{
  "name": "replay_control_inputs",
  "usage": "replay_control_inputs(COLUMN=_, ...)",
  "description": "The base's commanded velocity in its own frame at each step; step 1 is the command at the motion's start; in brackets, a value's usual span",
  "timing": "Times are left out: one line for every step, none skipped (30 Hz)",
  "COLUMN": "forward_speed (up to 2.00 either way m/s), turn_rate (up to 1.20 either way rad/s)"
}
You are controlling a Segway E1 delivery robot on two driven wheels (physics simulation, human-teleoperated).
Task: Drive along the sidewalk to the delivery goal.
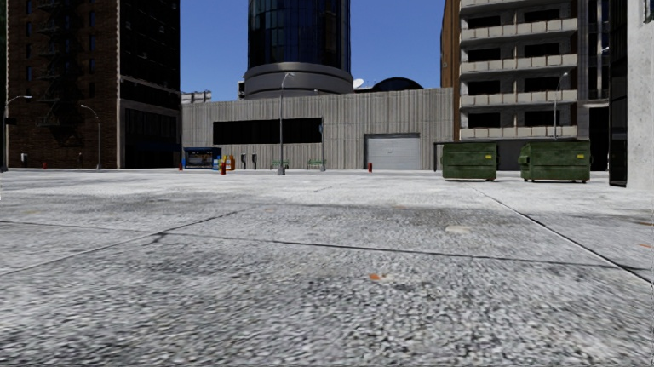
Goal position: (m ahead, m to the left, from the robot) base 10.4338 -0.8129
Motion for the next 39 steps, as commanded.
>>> replay_control_inputs(forward_speed=2.00, turn_rate=0.00)
replay_control_inputs(forward_speed=2.00, turn_rate=0.00)
replay_control_inputs(forward_speed=2.00, turn_rate=0.00)
replay_control_inputs(forward_speed=2.00, turn_rate=0.00)
replay_control_inputs(forward_speed=2.00, turn_rate=0.00)
replay_control_inputs(forward_speed=2.00, turn_rate=0.00)
replay_control_inputs(forward_speed=2.00, turn_rate=0.00)
replay_control_inputs(forward_speed=2.00, turn_rate=0.00)
replay_control_inputs(forward_speed=2.00, turn_rate=0.00)
replay_control_inputs(forward_speed=2.00, turn_rate=0.00)
replay_control_inputs(forward_speed=2.00, turn_rate=0.00)
replay_control_inputs(forward_speed=2.00, turn_rate=0.00)
replay_control_inputs(forward_speed=2.00, turn_rate=0.00)
replay_control_inputs(forward_speed=2.00, turn_rate=0.00)
replay_control_inputs(forward_speed=2.00, turn_rate=0.00)
replay_control_inputs(forward_speed=2.00, turn_rate=0.00)
replay_control_inputs(forward_speed=2.00, turn_rate=0.00)
replay_control_inputs(forward_speed=2.00, turn_rate=0.00)
replay_control_inputs(forward_speed=2.00, turn_rate=0.00)
replay_control_inputs(forward_speed=2.00, turn_rate=0.00)
replay_control_inputs(forward_speed=2.00, turn_rate=0.00)
replay_control_inputs(forward_speed=2.00, turn_rate=0.00)
replay_control_inputs(forward_speed=2.00, turn_rate=0.00)
replay_control_inputs(forward_speed=2.00, turn_rate=0.00)
replay_control_inputs(forward_speed=2.00, turn_rate=0.00)
replay_control_inputs(forward_speed=2.00, turn_rate=0.00)
replay_control_inputs(forward_speed=2.00, turn_rate=0.00)
replay_control_inputs(forward_speed=2.00, turn_rate=0.00)
replay_control_inputs(forward_speed=2.00, turn_rate=0.00)
replay_control_inputs(forward_speed=2.00, turn_rate=0.00)
replay_control_inputs(forward_speed=2.00, turn_rate=0.00)
replay_control_inputs(forward_speed=2.00, turn_rate=0.00)
replay_control_inputs(forward_speed=2.00, turn_rate=0.00)
replay_control_inputs(forward_speed=2.00, turn_rate=0.00)
replay_control_inputs(forward_speed=2.00, turn_rate=0.00)
replay_control_inputs(forward_speed=2.00, turn_rate=0.00)
replay_control_inputs(forward_speed=2.00, turn_rate=0.00)
replay_control_inputs(forward_speed=2.00, turn_rate=0.00)
replay_control_inputs(forward_speed=2.00, turn_rate=0.00)
